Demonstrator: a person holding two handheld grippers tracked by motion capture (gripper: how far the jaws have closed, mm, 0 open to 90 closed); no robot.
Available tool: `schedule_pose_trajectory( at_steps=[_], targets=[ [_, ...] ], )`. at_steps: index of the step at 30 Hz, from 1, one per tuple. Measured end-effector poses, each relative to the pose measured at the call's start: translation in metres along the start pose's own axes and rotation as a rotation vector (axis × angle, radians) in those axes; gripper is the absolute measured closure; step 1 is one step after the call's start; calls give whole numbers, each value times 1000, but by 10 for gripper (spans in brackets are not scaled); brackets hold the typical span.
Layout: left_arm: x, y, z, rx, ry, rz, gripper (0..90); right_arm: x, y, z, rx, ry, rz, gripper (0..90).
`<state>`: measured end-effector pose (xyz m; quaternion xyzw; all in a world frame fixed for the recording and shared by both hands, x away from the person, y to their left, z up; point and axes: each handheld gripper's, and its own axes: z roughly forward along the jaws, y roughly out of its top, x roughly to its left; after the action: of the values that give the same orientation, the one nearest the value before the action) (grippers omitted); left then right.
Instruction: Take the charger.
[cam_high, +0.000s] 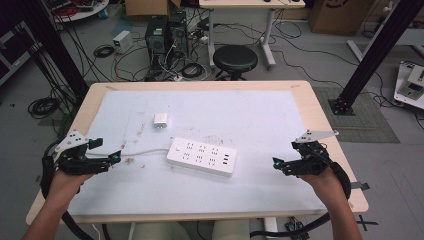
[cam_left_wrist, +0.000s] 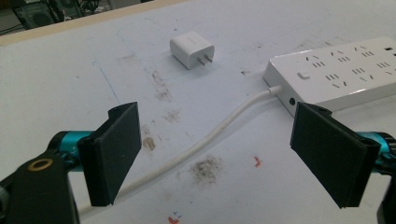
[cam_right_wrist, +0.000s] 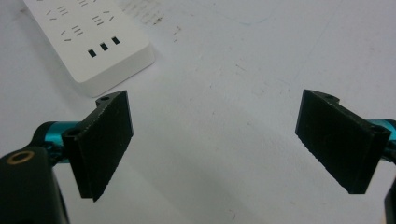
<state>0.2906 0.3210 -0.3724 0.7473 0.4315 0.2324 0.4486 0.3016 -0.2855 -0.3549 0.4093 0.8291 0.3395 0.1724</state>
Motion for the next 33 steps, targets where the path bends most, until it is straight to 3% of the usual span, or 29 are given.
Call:
schedule_pose_trajectory(
  at_steps=[9,15,18,28,33],
  targets=[
    [-3,17,6,32,25,-43,185,0,2,-2,3,0,3,113],
    [-6,38,22,24,12,-81,185,-2,5,-1,4,-1,-7,113],
    [-9,45,27,11,9,-73,185,-2,6,0,3,-2,-2,113],
    [-10,84,65,68,110,-127,185,-3,11,5,23,-6,-3,113],
    [-11,98,79,66,124,-147,185,-4,12,8,26,-3,-1,113]
  ],
)
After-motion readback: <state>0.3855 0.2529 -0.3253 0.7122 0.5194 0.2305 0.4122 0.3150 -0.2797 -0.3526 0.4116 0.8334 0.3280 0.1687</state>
